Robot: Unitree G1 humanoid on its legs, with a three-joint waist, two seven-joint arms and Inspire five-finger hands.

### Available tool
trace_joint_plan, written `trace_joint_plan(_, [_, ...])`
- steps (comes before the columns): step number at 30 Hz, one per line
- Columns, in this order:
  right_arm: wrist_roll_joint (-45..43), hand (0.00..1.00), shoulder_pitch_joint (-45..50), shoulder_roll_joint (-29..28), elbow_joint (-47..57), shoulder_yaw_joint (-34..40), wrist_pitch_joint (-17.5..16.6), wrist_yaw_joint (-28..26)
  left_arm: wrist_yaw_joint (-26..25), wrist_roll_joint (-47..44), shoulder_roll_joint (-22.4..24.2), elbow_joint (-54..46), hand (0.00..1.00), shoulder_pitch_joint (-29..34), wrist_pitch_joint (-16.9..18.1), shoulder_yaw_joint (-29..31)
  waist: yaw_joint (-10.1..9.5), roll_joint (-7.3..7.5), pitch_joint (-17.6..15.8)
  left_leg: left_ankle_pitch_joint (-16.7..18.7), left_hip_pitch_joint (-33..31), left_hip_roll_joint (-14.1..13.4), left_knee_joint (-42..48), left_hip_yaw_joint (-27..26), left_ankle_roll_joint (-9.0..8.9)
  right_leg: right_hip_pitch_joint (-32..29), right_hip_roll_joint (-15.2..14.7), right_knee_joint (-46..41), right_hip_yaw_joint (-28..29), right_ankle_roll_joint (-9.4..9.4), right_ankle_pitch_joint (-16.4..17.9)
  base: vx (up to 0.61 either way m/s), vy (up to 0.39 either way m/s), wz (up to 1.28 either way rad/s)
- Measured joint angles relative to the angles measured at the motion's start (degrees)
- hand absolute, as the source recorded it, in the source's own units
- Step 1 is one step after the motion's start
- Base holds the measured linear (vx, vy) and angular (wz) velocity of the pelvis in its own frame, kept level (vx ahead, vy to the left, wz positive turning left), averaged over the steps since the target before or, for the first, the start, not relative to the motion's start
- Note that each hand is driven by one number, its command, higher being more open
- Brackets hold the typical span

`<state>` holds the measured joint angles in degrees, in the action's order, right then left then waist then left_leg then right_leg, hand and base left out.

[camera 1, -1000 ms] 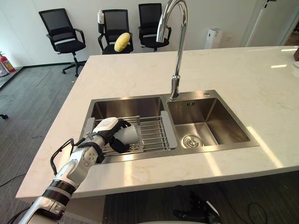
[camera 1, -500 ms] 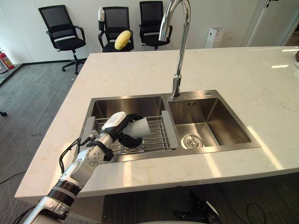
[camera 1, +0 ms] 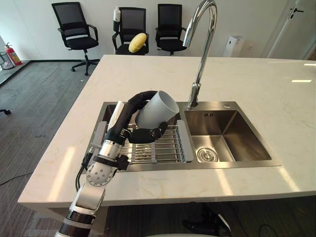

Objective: Walk over to the sink, pick up the cup, carry it to the dishwasher, place the cup inside the dishwasher, then close the dishwasher door

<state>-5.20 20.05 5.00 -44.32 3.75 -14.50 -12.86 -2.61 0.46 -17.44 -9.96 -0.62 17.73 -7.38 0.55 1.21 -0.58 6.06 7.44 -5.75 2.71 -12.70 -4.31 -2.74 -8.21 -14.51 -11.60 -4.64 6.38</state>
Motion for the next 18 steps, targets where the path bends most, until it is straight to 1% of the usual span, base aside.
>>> trace_joint_plan(2, [-0.27, 1.0, -0.28, -0.12, -0.14, -0.01, -0.25, 0.61, -0.23, -3.23, 1.92, -0.8, 0.0, 1.4, 0.55, 0.68, 0.02, -0.02, 0.02, -0.01, -0.22, -0.01, 0.04, 0.23, 0.01, 0.0, 0.0, 0.16, -0.21, -0.01, -0.01, 0.0, 0.0, 0.06])
trace_joint_plan(3, [-0.27, 1.0, -0.39, -0.37, -0.22, -0.01, -0.32, 0.92, -0.29, -4.62, 3.09, -1.11, 0.0, 2.45, 1.55, 1.05, -0.07, -0.05, 0.08, -0.01, -0.4, -0.03, 0.07, 0.4, 0.02, 0.0, 0.0, 0.27, -0.39, -0.02, -0.02, 0.0, -0.003, 0.07])
trace_joint_plan(5, [-0.28, 1.0, -0.4, -0.46, -0.27, -0.01, -0.34, 1.48, -0.32, -6.29, 4.54, -1.14, 0.0, 3.83, 2.96, 1.34, -0.5, -0.04, 0.31, -0.01, -0.88, -0.1, 0.26, 0.85, 0.02, 0.01, 0.0, 0.47, -0.84, -0.01, -0.02, 0.0, -0.006, 0.1])
trace_joint_plan(8, [-0.29, 1.0, -0.51, -0.45, -0.27, -0.11, -0.34, 1.94, -0.73, -7.65, 6.01, -1.16, 0.0, 6.28, 4.04, 1.89, -1.12, -0.21, 0.89, -0.01, -1.21, -0.21, 0.36, 1.16, 0.02, 0.05, 0.07, 0.69, -1.16, -0.01, -0.03, 0.0, -0.006, 0.07])
trace_joint_plan(10, [-0.3, 1.0, -0.65, -0.48, -0.38, -0.19, -0.34, 2.1, -0.73, -9.49, 6.86, -1.17, 0.0, 7.63, 4.15, 2.34, -1.24, -0.25, 1.48, -0.01, -1.39, -0.28, 0.41, 1.3, 0.02, 0.05, 0.13, 0.81, -1.3, 0.0, -0.03, 0.0, -0.003, 0.02])
trace_joint_plan(14, [-0.44, 1.0, -1.9, -0.76, -0.88, -0.69, -0.34, 2.4, -0.75, -12.06, 7.45, -1.17, 0.0, 9.38, 4.47, 2.45, -1.35, -0.29, 1.59, -0.01, -1.56, -0.31, 0.62, 1.39, 0.02, 0.09, 0.18, 0.94, -1.3, -0.03, -0.18, 0.0, 0.0, 0.0])
trace_joint_plan(18, [-1.48, 1.0, -2.38, -1.61, -1.08, -2.02, -0.34, 2.88, -0.79, -14.8, 7.94, -1.17, 0.0, 9.86, 4.64, 2.47, -1.45, -0.44, 1.67, -0.06, -2.01, -0.3, 0.92, 1.88, 0.08, 0.26, 0.24, 1.45, -1.57, -0.01, -0.48, -0.01, 0.001, 0.04])
